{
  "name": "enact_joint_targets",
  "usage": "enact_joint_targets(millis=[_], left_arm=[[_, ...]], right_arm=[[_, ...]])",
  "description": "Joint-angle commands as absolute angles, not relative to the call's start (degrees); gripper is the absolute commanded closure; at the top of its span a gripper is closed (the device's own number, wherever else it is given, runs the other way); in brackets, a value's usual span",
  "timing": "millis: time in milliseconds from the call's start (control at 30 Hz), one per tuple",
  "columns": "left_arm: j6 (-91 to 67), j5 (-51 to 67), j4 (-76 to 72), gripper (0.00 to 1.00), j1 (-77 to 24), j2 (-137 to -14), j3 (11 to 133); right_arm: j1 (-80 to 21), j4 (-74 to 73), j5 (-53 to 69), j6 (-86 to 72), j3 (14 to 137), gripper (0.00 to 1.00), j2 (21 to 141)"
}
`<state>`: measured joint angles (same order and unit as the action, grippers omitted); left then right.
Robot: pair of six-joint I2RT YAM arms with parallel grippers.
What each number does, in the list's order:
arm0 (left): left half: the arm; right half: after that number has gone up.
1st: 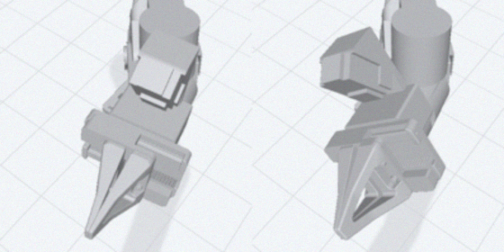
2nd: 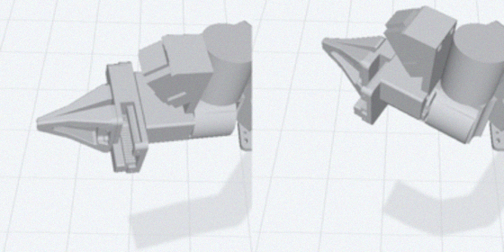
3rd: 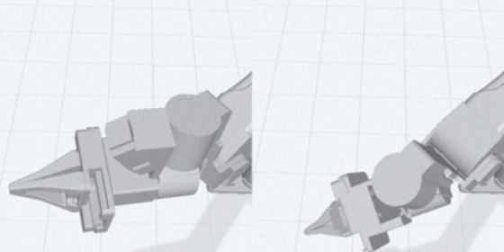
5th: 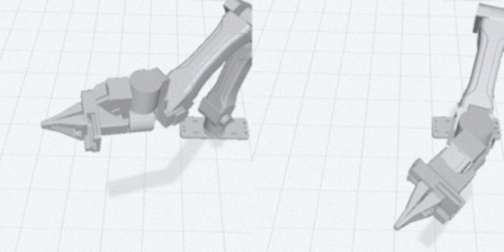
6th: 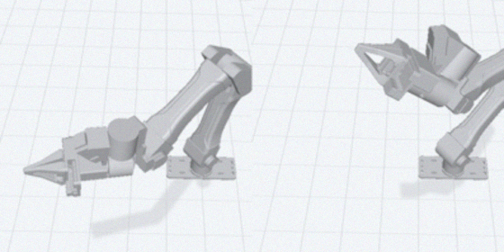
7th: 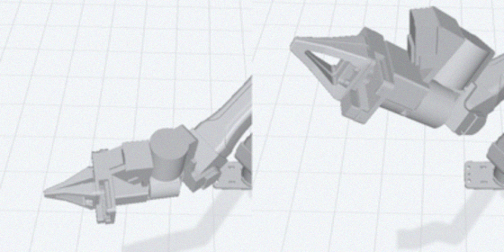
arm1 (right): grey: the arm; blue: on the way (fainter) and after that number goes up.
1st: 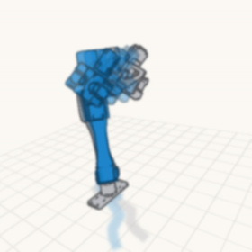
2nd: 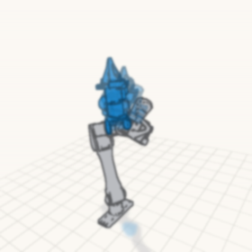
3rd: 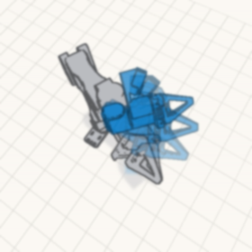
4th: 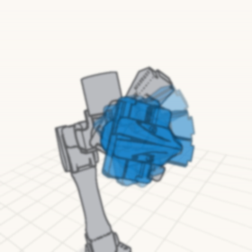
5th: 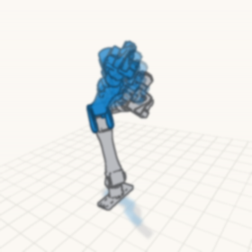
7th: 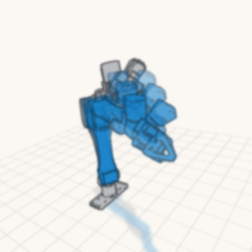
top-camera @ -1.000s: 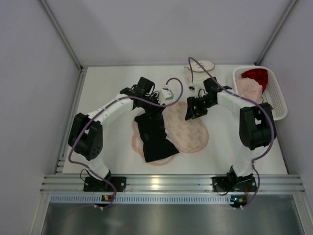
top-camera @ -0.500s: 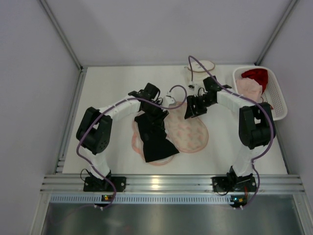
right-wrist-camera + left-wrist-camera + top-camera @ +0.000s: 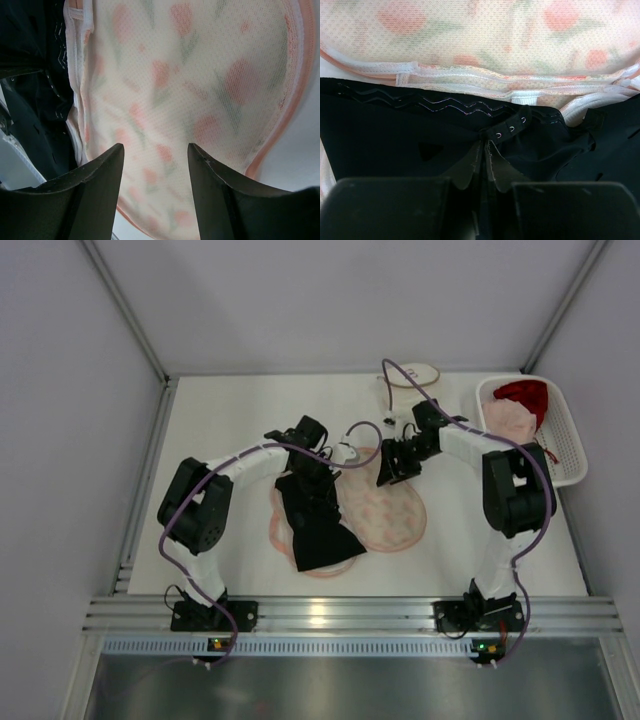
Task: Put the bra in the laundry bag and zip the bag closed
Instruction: Adjust the bra in the laundry bag.
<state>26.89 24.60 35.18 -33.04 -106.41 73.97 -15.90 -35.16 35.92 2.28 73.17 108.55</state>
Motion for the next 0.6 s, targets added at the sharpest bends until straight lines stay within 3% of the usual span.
enact_joint_targets(millis=[0, 67, 333, 567], left_arm=[[27.2, 25.9, 35.2, 0.93, -33.1, -105.2, 73.9], [27.2, 25.9, 35.1, 1.0, -33.1, -104.3, 73.8], [29.6, 29.9, 37.9, 1.0, -33.2, -101.8, 72.7], [29.4, 33.4, 40.0, 1.0, -33.4, -99.8, 71.8]], right_arm=[[-16.3, -33.0, 36.3, 2.1, 73.4, 0.45, 108.1], [-16.3, -32.9, 36.4, 2.2, 73.1, 0.45, 108.1], [-16.3, -32.8, 37.0, 2.2, 73.6, 0.46, 108.3], [-17.8, -31.6, 45.3, 1.2, 74.2, 0.49, 107.1]])
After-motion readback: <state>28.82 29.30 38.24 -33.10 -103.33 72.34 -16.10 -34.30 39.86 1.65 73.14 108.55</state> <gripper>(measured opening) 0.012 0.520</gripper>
